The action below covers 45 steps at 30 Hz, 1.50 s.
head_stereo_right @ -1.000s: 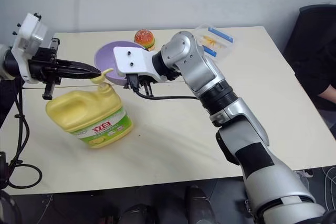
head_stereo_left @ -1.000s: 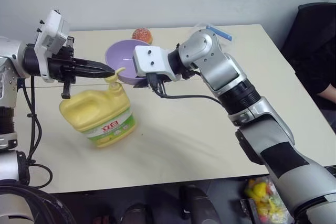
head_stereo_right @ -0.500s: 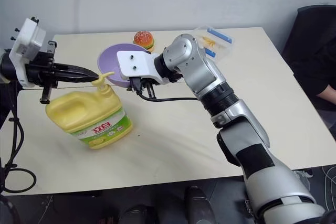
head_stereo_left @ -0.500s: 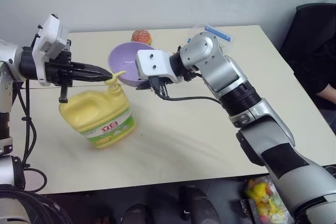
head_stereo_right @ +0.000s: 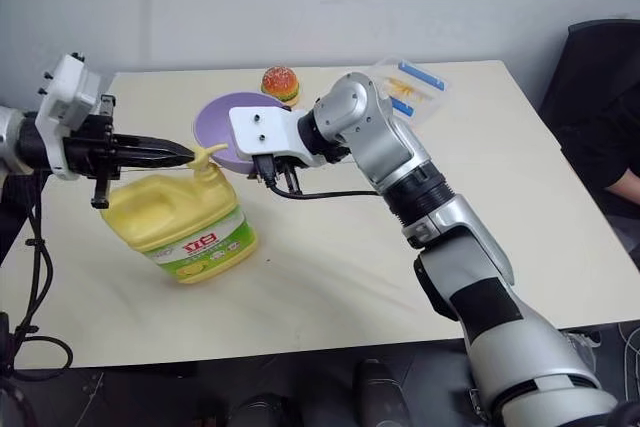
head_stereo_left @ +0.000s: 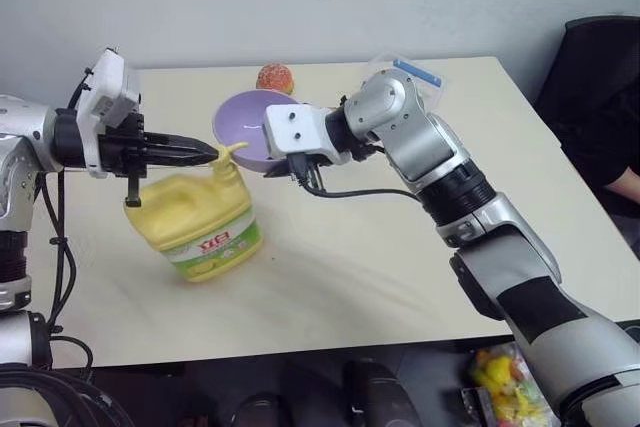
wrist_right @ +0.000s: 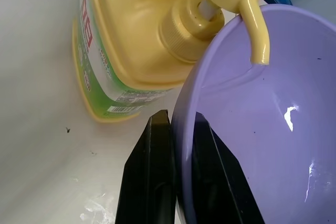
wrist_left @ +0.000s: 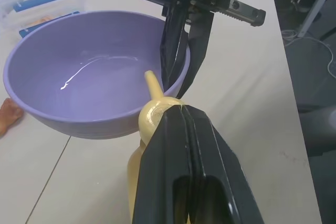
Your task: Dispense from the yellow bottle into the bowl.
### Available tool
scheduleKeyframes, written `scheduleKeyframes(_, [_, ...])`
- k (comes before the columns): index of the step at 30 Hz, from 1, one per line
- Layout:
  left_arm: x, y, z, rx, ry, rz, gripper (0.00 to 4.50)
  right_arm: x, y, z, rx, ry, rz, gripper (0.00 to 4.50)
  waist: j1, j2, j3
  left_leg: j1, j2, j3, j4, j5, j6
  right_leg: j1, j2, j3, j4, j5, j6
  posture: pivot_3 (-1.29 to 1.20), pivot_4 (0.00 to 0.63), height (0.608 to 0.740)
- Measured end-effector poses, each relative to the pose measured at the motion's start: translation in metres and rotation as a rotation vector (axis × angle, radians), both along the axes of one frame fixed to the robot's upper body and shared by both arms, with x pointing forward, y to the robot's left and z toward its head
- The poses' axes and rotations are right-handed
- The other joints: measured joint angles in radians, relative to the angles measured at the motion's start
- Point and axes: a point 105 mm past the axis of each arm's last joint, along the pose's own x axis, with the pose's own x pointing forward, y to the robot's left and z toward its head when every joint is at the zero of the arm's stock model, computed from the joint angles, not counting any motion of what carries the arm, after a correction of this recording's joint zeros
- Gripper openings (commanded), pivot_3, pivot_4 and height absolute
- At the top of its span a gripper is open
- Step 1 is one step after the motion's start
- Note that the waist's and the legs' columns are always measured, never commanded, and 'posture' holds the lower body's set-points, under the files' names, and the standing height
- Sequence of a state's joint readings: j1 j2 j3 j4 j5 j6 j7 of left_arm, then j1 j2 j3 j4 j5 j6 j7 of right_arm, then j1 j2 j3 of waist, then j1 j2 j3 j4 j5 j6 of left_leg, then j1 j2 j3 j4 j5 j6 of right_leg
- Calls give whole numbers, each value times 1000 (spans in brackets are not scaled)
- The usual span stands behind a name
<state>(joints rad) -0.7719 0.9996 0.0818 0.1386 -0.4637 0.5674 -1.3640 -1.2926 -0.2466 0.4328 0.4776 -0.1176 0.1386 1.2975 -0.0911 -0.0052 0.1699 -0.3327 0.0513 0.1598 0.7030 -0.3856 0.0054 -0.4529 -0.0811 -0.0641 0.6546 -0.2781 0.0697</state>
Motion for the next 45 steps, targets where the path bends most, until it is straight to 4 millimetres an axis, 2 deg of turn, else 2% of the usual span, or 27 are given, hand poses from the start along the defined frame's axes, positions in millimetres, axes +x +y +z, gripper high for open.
scheduleKeyframes(6, [3,1,-3,-22,11,12,11,1,-1,-1,-6,-2,-7,0,6,2,-2,1,0,0,0,0,0,2,0,0,0,0,0,0,150,740])
scheduleKeyframes(12, [4,1,-6,-33,21,18,11,1,-2,-3,-11,13,-14,0,7,2,-2,10,0,1,-5,0,-1,9,0,0,-1,-2,-2,0,150,740])
scheduleKeyframes(24, [6,1,-19,-42,39,26,11,2,-2,-12,-35,33,-26,0,7,7,-21,13,2,1,-7,-1,-3,10,0,3,-1,-4,-6,0,150,740])
scheduleKeyframes(34, [9,1,-21,-55,37,40,11,2,-3,-13,-36,40,-34,0,9,7,-24,14,4,0,-7,-1,-5,10,1,4,-1,-5,-8,0,150,740])
scheduleKeyframes(40, [10,1,-14,-62,73,48,11,3,-3,-12,-34,32,-35,0,10,7,-23,12,5,0,-7,-1,-5,9,2,4,-1,-5,-8,0,150,740])
scheduleKeyframes(45, [-1,3,4,-97,155,44,11,-5,-3,-6,-14,8,-2,0,6,1,-18,3,8,-2,-6,-1,-6,2,2,2,-2,-5,-8,0,150,740])
